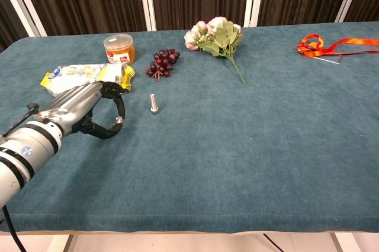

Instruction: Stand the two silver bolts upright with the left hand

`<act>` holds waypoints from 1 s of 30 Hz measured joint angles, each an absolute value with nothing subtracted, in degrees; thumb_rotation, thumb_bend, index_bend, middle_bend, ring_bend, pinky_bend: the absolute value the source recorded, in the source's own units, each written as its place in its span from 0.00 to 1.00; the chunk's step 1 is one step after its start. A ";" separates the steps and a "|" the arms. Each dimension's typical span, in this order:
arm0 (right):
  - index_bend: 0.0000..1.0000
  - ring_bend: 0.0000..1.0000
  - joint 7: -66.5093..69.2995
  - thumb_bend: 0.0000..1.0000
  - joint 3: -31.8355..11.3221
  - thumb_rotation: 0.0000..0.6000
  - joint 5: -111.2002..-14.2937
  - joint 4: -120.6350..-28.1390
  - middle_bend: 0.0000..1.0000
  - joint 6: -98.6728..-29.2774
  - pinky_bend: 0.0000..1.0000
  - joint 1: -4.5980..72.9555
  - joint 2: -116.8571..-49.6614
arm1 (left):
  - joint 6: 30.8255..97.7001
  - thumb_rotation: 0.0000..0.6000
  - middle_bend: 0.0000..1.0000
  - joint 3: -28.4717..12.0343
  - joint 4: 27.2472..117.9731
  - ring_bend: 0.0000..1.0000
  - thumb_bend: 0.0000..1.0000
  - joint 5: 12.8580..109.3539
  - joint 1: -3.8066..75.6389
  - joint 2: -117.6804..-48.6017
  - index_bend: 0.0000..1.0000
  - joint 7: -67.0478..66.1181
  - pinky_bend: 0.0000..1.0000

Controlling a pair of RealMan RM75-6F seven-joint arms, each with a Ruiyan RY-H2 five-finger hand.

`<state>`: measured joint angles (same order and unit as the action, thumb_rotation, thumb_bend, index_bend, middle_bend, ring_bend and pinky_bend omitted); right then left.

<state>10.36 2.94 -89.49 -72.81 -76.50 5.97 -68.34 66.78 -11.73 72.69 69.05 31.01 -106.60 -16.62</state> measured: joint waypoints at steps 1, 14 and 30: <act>0.00 0.00 10.26 0.21 2.96 1.00 -89.49 -72.82 0.00 -76.42 0.00 5.99 -68.35 | 66.56 1.00 0.18 -11.86 72.73 0.08 0.39 68.80 31.00 -106.48 0.57 -16.42 0.11; 0.00 0.00 9.63 0.21 3.01 1.00 -89.16 -73.03 0.00 -75.87 0.00 6.07 -68.38 | 66.18 1.00 0.18 -12.28 73.08 0.08 0.39 68.21 30.87 -105.41 0.57 -15.38 0.11; 0.00 0.00 9.48 0.21 3.10 1.00 -89.00 -73.49 0.00 -75.57 0.00 6.05 -68.13 | 65.58 1.00 0.18 -12.30 73.00 0.08 0.39 67.46 30.87 -104.46 0.50 -15.18 0.11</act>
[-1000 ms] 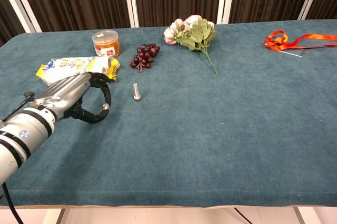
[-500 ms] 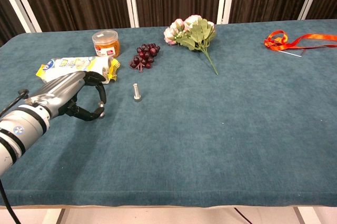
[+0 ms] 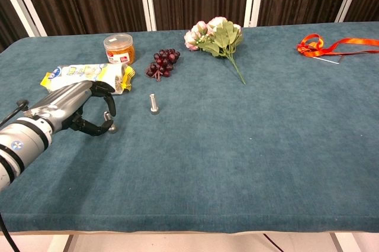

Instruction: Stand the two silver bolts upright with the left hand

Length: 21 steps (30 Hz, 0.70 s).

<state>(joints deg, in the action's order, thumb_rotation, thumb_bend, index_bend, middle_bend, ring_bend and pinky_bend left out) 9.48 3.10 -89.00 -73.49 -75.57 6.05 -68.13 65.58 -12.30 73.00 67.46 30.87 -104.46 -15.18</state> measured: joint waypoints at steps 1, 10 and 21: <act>0.00 0.00 9.46 0.21 3.10 1.00 -88.98 -73.51 0.00 -75.55 0.00 6.05 -68.11 | 65.60 1.00 0.18 -12.28 73.02 0.08 0.39 67.53 30.86 -104.39 0.48 -15.05 0.11; 0.00 0.00 8.96 0.21 3.09 1.00 -88.84 -73.80 0.00 -75.50 0.00 6.00 -68.07 | 65.41 1.00 0.17 -11.65 73.49 0.08 0.37 68.61 30.79 -103.58 0.39 -13.64 0.11; 0.00 0.00 6.43 0.21 2.41 1.00 -90.21 -77.58 0.00 -81.15 0.00 4.69 -66.71 | 76.66 1.00 0.03 -5.42 82.23 0.00 0.37 79.02 24.80 -92.25 0.07 -12.66 0.00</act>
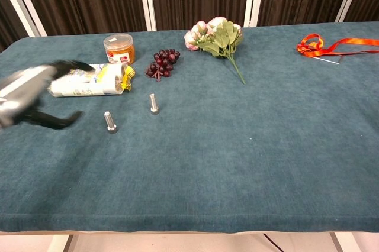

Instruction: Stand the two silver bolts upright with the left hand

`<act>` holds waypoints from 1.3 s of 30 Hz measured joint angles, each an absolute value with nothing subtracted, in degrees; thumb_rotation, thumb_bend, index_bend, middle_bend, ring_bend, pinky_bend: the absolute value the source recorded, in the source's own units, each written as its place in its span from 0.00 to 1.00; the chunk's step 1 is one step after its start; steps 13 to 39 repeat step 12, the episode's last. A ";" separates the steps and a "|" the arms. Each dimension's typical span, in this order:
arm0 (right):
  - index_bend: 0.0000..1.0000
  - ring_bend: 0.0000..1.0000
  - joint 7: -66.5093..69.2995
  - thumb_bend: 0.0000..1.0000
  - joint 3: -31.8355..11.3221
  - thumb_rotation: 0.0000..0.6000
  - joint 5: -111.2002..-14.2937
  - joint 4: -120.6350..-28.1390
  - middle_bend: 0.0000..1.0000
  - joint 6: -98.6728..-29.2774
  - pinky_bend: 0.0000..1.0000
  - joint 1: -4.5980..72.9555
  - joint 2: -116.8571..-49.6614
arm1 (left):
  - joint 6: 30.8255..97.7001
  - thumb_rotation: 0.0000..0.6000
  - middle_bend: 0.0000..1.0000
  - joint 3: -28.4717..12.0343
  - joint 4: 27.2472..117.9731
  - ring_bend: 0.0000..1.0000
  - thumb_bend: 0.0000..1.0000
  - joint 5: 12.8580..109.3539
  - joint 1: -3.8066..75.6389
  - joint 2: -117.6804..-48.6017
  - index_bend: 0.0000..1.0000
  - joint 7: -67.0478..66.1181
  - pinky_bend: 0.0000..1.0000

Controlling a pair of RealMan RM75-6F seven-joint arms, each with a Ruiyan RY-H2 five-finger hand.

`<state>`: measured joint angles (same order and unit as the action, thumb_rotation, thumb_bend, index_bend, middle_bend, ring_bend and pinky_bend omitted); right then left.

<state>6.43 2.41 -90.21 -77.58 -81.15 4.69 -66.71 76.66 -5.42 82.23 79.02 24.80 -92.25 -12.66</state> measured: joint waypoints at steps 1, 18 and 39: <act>0.00 0.00 5.61 0.21 2.31 1.00 -90.32 -78.38 0.00 -81.48 0.00 4.59 -66.49 | 78.63 1.00 0.01 -4.64 82.96 0.00 0.37 80.05 23.62 -90.44 0.04 -12.83 0.00; 0.00 0.00 -9.09 0.21 0.04 1.00 -89.61 -89.15 0.00 -84.49 0.00 3.93 -67.08 | 95.81 1.00 0.00 3.09 84.06 0.00 0.36 87.19 8.50 -78.52 0.00 -14.18 0.00; 0.00 0.00 -9.09 0.21 0.04 1.00 -89.61 -89.15 0.00 -84.49 0.00 3.93 -67.08 | 95.81 1.00 0.00 3.09 84.06 0.00 0.36 87.19 8.50 -78.52 0.00 -14.18 0.00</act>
